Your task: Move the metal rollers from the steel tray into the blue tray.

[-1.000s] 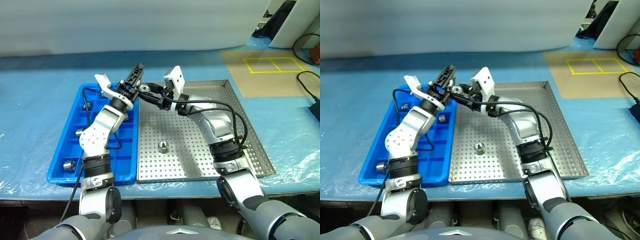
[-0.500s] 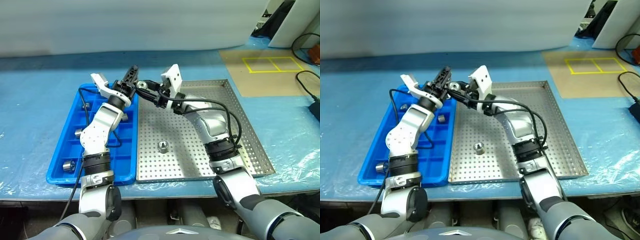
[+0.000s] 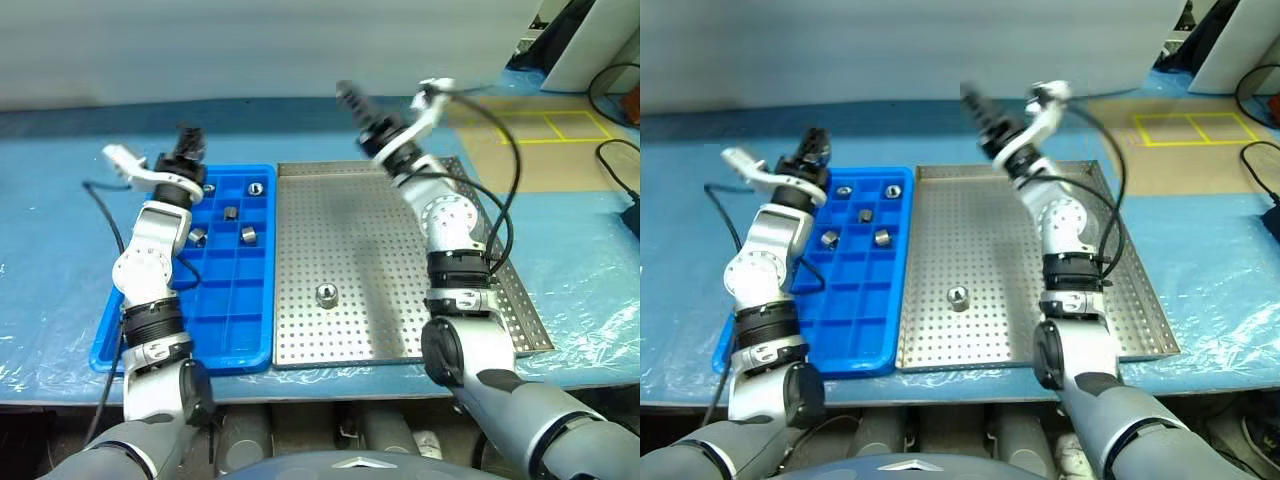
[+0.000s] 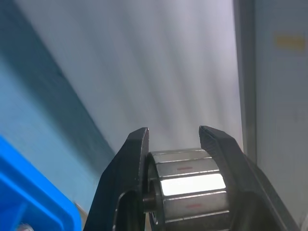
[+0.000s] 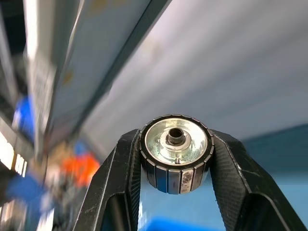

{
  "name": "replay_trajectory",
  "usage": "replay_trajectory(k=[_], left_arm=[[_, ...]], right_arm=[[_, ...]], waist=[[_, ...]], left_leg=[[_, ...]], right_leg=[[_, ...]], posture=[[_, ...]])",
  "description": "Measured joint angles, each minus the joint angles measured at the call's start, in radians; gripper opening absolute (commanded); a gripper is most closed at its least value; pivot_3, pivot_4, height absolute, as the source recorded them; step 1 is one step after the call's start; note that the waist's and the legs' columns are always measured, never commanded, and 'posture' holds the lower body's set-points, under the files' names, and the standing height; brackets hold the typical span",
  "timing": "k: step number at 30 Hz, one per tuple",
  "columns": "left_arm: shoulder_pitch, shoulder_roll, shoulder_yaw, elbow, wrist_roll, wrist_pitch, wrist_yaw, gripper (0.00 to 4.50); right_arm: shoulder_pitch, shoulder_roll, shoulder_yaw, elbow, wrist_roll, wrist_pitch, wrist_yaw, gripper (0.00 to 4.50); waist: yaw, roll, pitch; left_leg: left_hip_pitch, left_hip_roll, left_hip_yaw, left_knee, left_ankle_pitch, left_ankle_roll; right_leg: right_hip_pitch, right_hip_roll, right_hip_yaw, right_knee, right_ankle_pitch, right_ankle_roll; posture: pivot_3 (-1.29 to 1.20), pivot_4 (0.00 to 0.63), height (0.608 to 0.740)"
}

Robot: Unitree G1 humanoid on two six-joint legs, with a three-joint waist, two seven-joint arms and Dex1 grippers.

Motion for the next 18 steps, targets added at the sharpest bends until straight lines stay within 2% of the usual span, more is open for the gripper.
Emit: replay_trajectory(k=[3, 6, 10, 13, 18], left_arm=[[0.034, 0.107, -0.022, -0.031, 0.033, 0.044, -0.089, 1.32], [0.082, 0.203, 0.011, -0.052, 0.047, 0.059, -0.15, 1.32], [0.144, 0.312, 0.029, -0.15, 0.084, 0.075, -0.202, 1.32], [0.18, 0.377, -0.017, -0.177, 0.213, 0.047, -0.233, 1.32], [0.2, 0.365, -0.051, -0.187, 0.313, 0.024, -0.236, 1.32]], right_arm=[[0.036, -0.091, 0.147, -0.125, -0.077, 0.012, 0.14, 1.64], [0.1, -0.176, 0.26, -0.203, -0.135, 0.054, 0.241, 1.64], [0.172, -0.19, 0.403, -0.262, -0.174, 0.107, 0.331, 1.64], [0.179, -0.204, 0.506, -0.294, -0.233, 0.11, 0.384, 1.64], [0.195, -0.167, 0.646, -0.278, -0.348, 0.101, 0.404, 1.64]], waist=[[0.001, 0.0, 0.0], [0.003, 0.0, 0.0], [0.006, 0.0, 0.0], [0.011, 0.0, 0.0], [0.016, -0.001, 0.001]], left_leg=[[0.003, 0.0, 0.0, -0.001, 0.0, 0.0], [0.007, 0.0, 0.0, -0.001, -0.001, -0.001], [0.01, 0.001, 0.0, 0.0, -0.002, -0.004], [0.011, 0.001, -0.001, -0.001, -0.001, -0.006], [0.011, 0.001, -0.001, -0.001, 0.0, -0.006]], right_leg=[[0.003, 0.0, 0.0, -0.001, 0.0, 0.0], [0.008, 0.0, 0.0, -0.004, -0.003, -0.004], [0.011, 0.0, 0.0, -0.002, -0.003, -0.004], [0.014, 0.0, -0.001, -0.001, -0.003, -0.004], [0.013, 0.0, -0.001, -0.001, -0.003, -0.004]], posture=[[-0.07, 0.15, 0.74], [-0.05, 0.15, 0.74], [0.0, 0.15, 0.74], [0.02, 0.15, 0.74], [0.06, 0.15, 0.74]])
